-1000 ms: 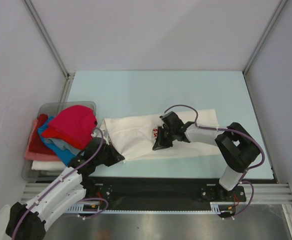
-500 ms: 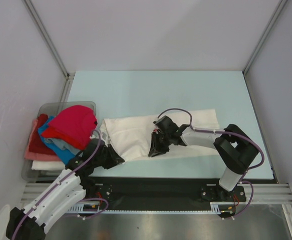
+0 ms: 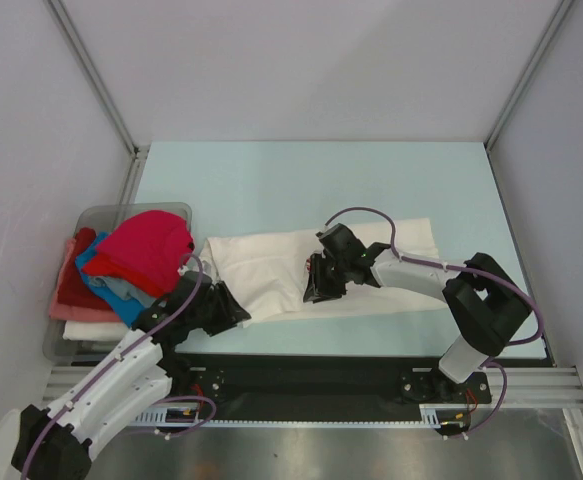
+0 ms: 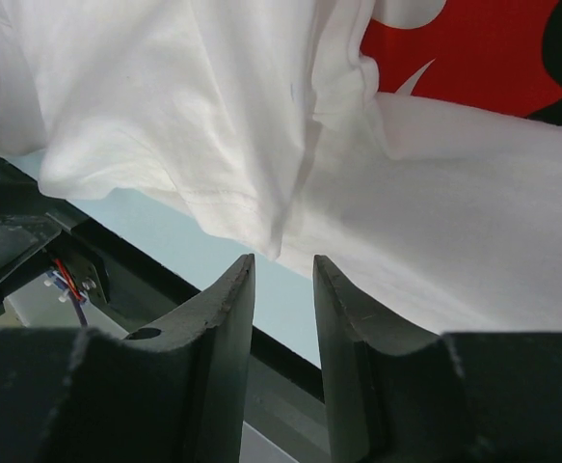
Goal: Fold and stack the t-shirts
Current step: Fold the tshirt
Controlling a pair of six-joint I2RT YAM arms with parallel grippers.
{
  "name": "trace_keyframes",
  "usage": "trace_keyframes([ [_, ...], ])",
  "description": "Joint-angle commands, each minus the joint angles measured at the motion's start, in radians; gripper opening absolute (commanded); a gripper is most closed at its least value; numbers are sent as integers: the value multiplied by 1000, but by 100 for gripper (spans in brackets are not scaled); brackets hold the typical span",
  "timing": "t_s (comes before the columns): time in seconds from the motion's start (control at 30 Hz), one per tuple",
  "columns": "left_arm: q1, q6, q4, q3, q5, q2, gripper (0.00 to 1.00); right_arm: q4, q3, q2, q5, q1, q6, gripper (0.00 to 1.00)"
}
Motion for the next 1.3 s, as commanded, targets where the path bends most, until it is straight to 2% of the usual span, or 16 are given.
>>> trace_keyframes([
  [0.0, -7, 13, 55, -6, 14, 14, 52, 22, 28, 8, 0, 9, -5, 36],
  [0.13, -6, 10, 91, -40, 8, -1, 44, 51, 27, 37, -2, 21, 7, 35],
  [0.2, -7, 13, 117, -52, 12, 5, 35, 66, 28, 57, -8, 25, 12, 35],
  [0.27, -7, 16, 126, -57, 17, 11, 31, 76, 28, 65, -12, 27, 15, 34],
  [0.6, -7, 34, 161, -77, 18, 23, 8, 88, 30, 66, -28, 47, 22, 14],
  [0.63, -9, 34, 164, -77, 20, 25, 1, 86, 28, 68, -29, 45, 24, 11],
  [0.7, -7, 31, 160, -72, 34, 25, 1, 83, 30, 68, -32, 45, 24, 0],
  [0.9, -7, -18, 85, -47, 106, -18, 0, 54, 47, 63, -52, 32, 24, 0],
  [1.1, -6, -37, -24, -6, 113, -37, 0, -12, 79, 69, -60, 10, -13, 0],
  [1.27, -3, -49, 12, -37, 196, 3, 1, -50, 93, 80, -65, 10, -28, 0],
])
